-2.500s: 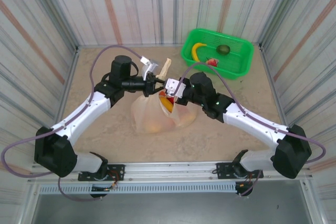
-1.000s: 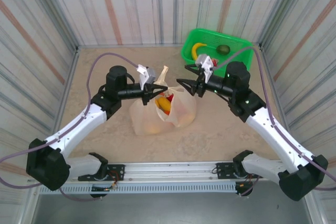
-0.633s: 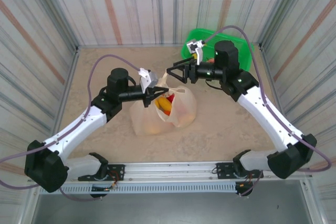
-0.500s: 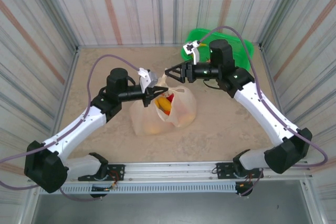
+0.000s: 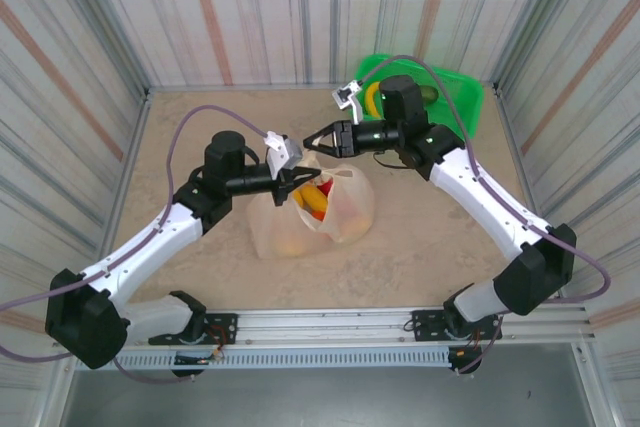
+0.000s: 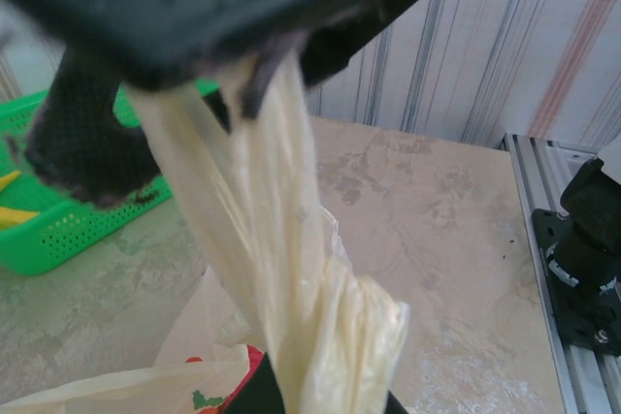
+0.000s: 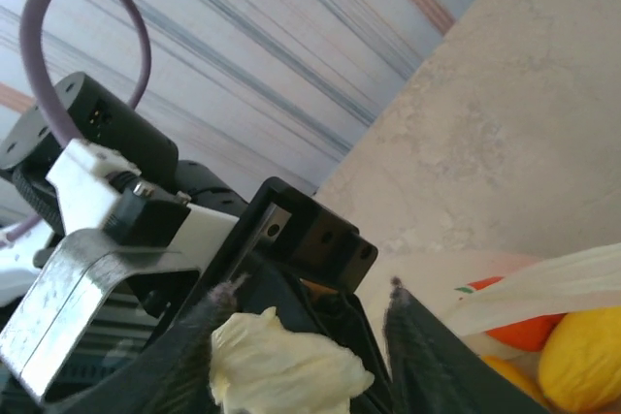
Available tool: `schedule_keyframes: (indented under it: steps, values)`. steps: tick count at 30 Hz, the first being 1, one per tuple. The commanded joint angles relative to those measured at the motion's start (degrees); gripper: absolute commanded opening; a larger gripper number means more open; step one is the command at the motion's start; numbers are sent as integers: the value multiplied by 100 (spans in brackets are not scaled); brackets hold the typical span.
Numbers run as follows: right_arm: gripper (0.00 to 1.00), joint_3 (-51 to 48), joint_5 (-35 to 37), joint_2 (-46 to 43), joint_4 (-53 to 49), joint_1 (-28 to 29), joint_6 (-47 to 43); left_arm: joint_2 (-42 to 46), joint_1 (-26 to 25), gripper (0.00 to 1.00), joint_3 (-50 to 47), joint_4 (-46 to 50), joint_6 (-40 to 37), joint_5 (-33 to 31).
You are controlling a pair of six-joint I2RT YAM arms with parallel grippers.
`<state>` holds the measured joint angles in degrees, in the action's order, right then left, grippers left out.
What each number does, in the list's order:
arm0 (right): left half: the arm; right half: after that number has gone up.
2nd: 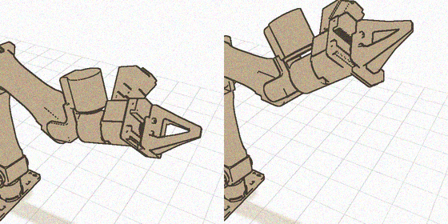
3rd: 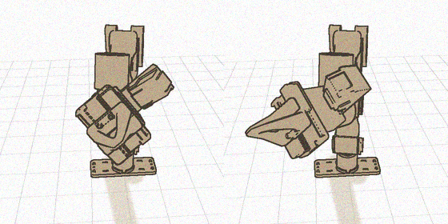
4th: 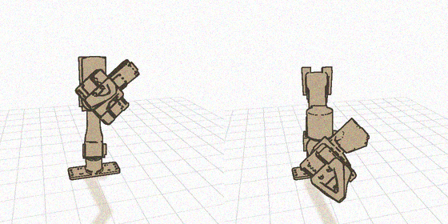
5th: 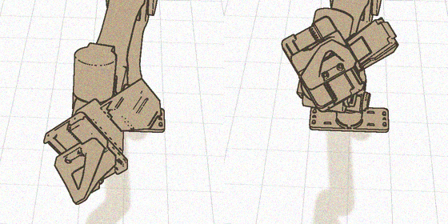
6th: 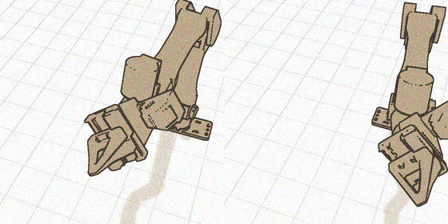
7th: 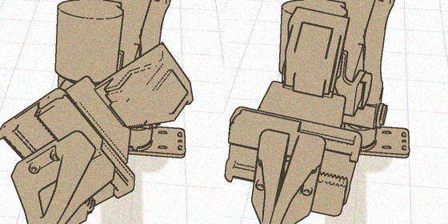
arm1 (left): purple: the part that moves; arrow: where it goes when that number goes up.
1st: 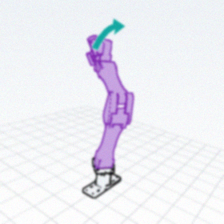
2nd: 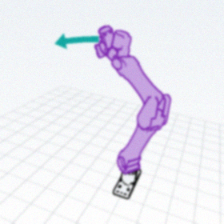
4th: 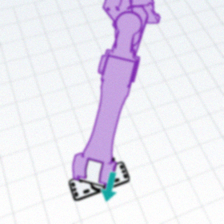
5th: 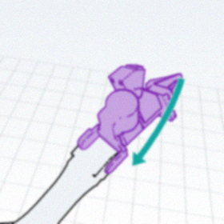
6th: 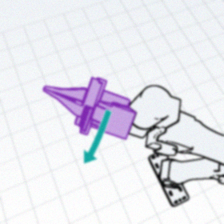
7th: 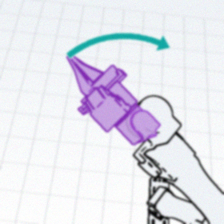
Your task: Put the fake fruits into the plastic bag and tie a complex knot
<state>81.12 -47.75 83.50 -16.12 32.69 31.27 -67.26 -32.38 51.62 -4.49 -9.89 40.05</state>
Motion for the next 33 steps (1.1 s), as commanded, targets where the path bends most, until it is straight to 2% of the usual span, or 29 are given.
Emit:
schedule_keyframes:
  steps: [1,4,8,24,27,33]
  values:
    - [25,133,-193,9,158,41,73,169,-17,0,-53,80,-17,-184]
    - [5,-118,-100,-186,265,-126,72,196,32,0,-111,-53,150,-210]
    - [0,-480,-22,-487,568,-426,211,164,96,0,-111,-122,291,-152]
    - [0,-641,226,-896,529,-739,119,86,171,0,-37,56,388,-193]
    - [0,-970,451,-1233,599,-556,-288,27,303,0,-55,-148,703,4]
    - [0,-2342,1589,-2224,1345,260,-1335,-125,498,0,-22,-437,1169,247]
